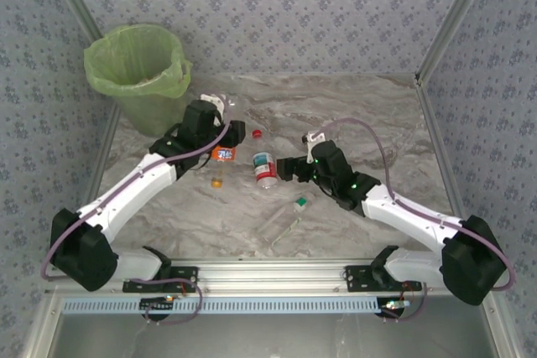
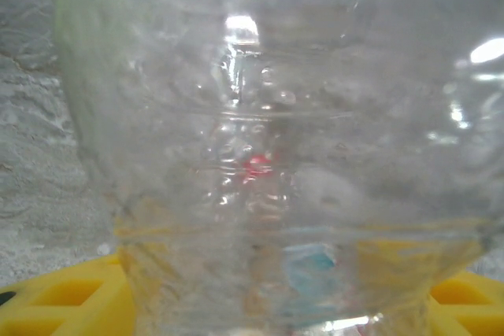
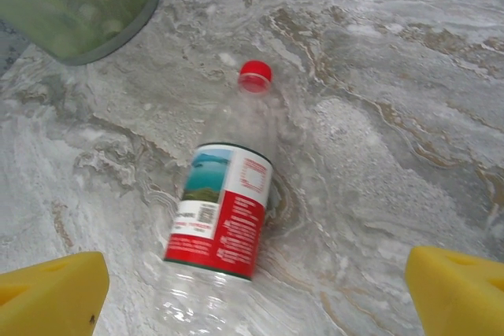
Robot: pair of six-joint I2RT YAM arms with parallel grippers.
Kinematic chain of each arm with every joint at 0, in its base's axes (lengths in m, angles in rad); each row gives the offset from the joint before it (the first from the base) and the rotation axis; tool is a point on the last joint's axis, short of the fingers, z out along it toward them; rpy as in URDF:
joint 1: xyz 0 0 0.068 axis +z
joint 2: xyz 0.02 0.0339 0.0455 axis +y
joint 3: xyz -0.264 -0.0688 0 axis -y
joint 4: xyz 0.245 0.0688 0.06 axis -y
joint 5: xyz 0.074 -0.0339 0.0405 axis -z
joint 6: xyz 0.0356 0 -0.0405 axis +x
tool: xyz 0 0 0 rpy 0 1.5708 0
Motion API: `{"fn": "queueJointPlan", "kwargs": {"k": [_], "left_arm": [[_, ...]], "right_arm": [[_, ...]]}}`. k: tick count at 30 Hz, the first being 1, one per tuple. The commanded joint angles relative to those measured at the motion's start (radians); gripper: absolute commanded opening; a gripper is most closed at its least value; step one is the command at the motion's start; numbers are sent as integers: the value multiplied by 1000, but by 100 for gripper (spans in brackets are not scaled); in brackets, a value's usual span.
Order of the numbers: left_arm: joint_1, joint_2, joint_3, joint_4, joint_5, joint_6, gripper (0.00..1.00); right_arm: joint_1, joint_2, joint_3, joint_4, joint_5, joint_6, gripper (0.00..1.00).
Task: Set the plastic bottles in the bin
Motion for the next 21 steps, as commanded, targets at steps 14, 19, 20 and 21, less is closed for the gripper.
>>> {"fn": "queueJointPlan", "kwargs": {"k": [14,19,20,21], "left_arm": [[153,-80,67,237,-14,-80,0],[183,-71,98,303,-27,-77,0],[190,-65,112,306,-26,-69,0],[197,-59,127,305,-26,-65,0]], "right_arm": [[57,116,134,87,-17,-22,99],[68,129,159,112,-5,-14,99],[70,130,161,119,2,-6,99],[70,132,161,125,3,7,99]]}}
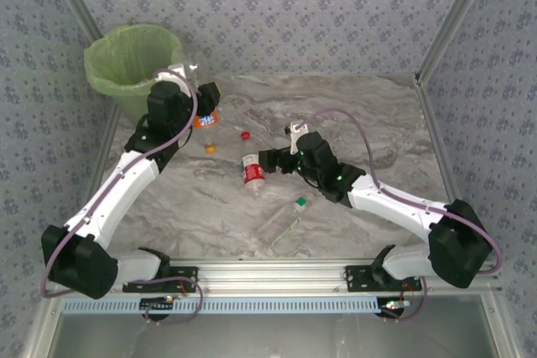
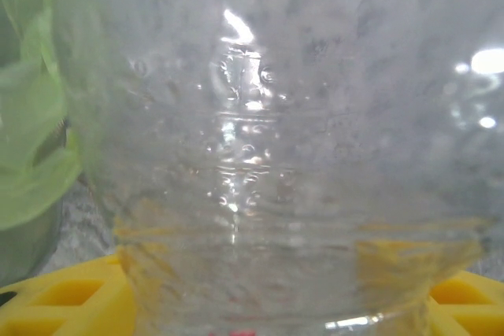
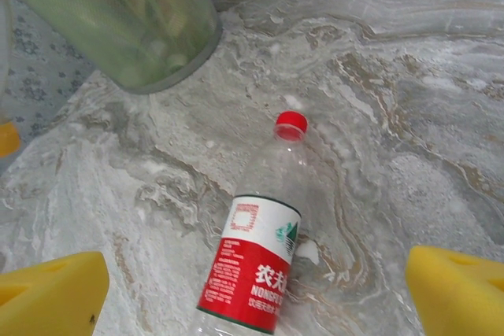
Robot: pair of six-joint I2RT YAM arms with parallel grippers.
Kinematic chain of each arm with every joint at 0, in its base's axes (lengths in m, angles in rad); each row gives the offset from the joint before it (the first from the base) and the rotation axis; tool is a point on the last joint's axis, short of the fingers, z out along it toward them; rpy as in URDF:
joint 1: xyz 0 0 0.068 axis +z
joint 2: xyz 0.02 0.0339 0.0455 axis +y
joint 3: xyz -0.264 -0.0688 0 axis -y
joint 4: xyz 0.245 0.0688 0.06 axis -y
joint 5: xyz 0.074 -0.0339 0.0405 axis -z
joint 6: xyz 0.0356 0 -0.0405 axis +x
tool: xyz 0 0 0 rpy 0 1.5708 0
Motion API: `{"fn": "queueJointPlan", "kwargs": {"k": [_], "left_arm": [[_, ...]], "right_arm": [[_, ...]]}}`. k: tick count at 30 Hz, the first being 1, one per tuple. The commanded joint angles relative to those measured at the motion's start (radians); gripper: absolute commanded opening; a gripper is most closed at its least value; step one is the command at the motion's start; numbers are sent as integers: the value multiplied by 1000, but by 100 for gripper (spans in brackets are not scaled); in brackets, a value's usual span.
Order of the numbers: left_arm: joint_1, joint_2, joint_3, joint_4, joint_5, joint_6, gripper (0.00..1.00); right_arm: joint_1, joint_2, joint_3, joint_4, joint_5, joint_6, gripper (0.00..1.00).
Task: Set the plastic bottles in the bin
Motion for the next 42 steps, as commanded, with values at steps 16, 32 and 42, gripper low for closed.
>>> {"fn": "queueJointPlan", "kwargs": {"k": [16,32,42], "left_arm": [[181,101,254,61,-56,-10,0],[354,214,417,45,-65,74,0],[458,298,593,42,8,41,2]], "right_arm": [[11,-40,-12,133,14,32,99],[14,-131,-88,142,72,27,99],[14,-147,-98,126,88,33,99]]}}
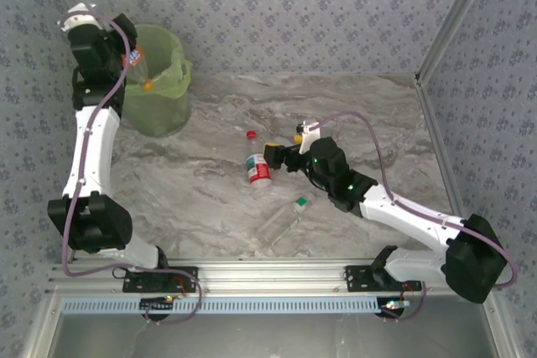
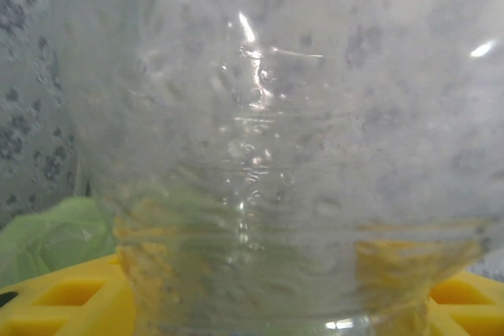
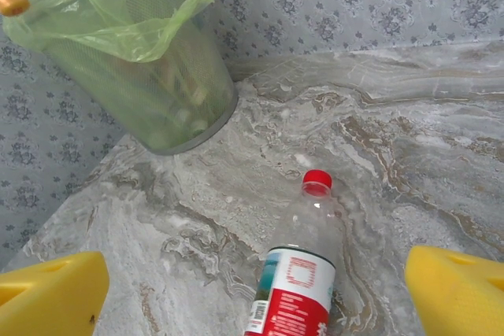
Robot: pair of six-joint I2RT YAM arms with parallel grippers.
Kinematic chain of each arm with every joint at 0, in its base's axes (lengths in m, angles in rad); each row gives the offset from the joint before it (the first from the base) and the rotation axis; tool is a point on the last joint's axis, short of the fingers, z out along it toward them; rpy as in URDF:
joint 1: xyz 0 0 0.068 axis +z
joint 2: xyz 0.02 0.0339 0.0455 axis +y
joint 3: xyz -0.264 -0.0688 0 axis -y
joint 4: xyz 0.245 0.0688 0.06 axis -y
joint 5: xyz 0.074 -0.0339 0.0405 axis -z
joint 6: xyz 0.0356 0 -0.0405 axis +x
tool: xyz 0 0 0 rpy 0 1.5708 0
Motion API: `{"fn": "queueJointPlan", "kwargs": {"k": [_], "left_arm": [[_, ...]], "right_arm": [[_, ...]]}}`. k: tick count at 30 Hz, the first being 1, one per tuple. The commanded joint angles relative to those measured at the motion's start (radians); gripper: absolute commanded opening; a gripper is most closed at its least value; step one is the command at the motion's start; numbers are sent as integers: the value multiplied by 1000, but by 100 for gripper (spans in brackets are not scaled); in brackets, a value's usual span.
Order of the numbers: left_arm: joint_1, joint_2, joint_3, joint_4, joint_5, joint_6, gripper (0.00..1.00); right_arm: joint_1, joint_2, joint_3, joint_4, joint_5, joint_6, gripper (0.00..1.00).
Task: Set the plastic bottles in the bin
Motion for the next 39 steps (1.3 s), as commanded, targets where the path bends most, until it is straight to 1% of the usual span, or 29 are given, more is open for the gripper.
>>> {"fn": "queueJointPlan", "kwargs": {"k": [1,4,6,9,11,14,17,19,21,22,24,29,32,34,35,37,38,39], "left_arm": [[3,25,92,57,20,74,2],[8,84,140,80,-27,205,1],[19,139,184,84,7,299,0],[25,235,277,35,74,458,0],[31,307,394,-46,97,552,0],[45,425,562,-195,102,634,0],[58,539,736,-336,142,724,0],[70,532,677,-268,155,734,0],[87,530,630,-217,231,762,0],[91,524,588,-169,244,780,0],[95,518,511,-69,215,798,0],[123,539,416,69,217,777,0],[129,550,376,116,211,803,1],[133,552,366,121,207,805,4],[137,552,369,112,210,798,13],[143,546,380,91,224,766,59],[145,543,391,74,237,755,71],[147,541,403,60,246,742,81]], "right_arm": [[7,-18,-10,0,27,12,99],[8,-23,-16,1,32,14,99],[8,-27,-23,1,39,15,99],[10,-32,-33,-1,57,17,99],[12,-36,-34,-5,68,17,99],[14,-41,-38,-8,86,17,99],[14,-40,-43,-8,100,17,99],[13,-36,-41,-11,104,17,99],[14,-35,-39,-17,107,17,99],[13,-32,-37,-18,110,17,99],[13,-26,-36,-15,114,16,99],[13,0,-22,-21,108,19,99],[13,16,-14,-24,104,24,99],[14,24,-9,-22,104,27,99],[15,29,-8,-20,102,29,99],[14,36,-3,-20,100,28,99],[15,40,-2,-19,98,30,99],[15,42,1,-18,96,30,99]]}}
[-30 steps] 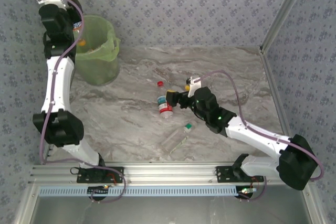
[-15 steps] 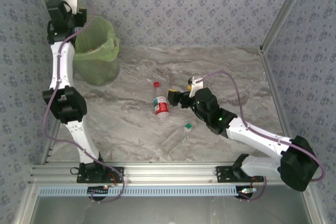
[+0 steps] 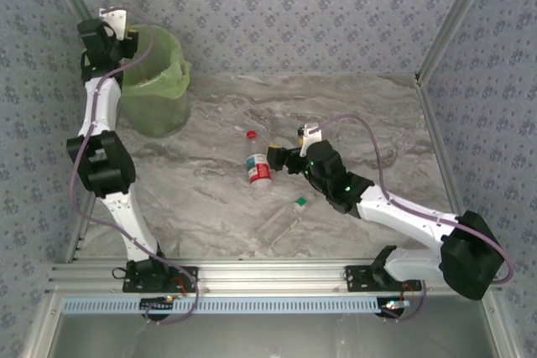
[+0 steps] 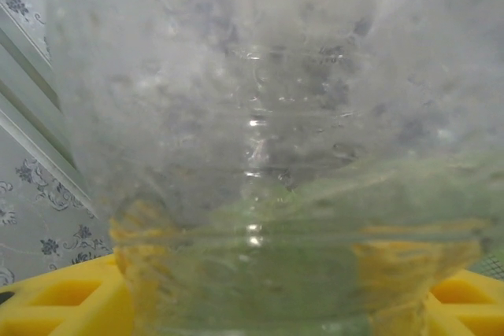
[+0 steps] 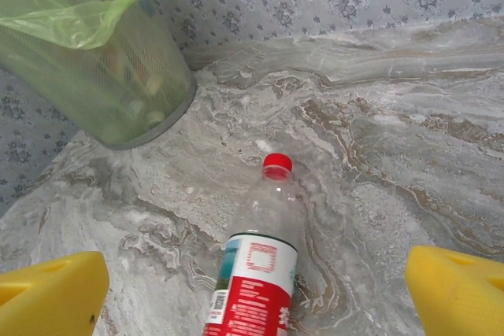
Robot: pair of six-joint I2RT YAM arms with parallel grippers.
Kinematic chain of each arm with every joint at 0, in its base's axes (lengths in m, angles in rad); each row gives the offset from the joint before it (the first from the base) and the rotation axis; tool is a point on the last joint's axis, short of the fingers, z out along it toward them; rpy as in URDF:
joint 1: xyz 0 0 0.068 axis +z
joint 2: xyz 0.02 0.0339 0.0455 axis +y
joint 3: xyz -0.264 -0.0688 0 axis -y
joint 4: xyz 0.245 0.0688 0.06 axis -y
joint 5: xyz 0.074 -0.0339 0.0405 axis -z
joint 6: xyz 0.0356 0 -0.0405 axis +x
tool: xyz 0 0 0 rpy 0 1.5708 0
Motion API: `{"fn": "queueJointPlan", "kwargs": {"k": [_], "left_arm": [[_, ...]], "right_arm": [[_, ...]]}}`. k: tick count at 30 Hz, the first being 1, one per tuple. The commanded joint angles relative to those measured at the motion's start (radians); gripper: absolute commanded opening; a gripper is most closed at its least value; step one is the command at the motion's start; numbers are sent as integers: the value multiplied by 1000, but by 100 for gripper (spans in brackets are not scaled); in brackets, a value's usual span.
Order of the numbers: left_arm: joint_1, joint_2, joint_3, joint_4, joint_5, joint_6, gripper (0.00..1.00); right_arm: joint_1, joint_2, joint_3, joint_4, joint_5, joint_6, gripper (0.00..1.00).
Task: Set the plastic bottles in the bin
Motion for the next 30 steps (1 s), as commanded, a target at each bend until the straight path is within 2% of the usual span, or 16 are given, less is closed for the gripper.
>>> {"fn": "queueJointPlan", "kwargs": {"k": [1,6,10,17,30], "left_arm": [[23,-17,49,17,38,-30,84],[22,-32,116,-33,69,-110,87],[23,-45,152,-54,93,-183,98],[21,-75,151,-91,84,-248,99],[-39,-148,132,-288,-56,-388,99]], "right_arm": [[8,15,30,-7,5,15,99],[13,18,29,-11,0,15,99],[17,11,25,-15,2,14,99],[18,-2,11,-14,12,13,99],[18,-14,3,-68,32,18,99]]}}
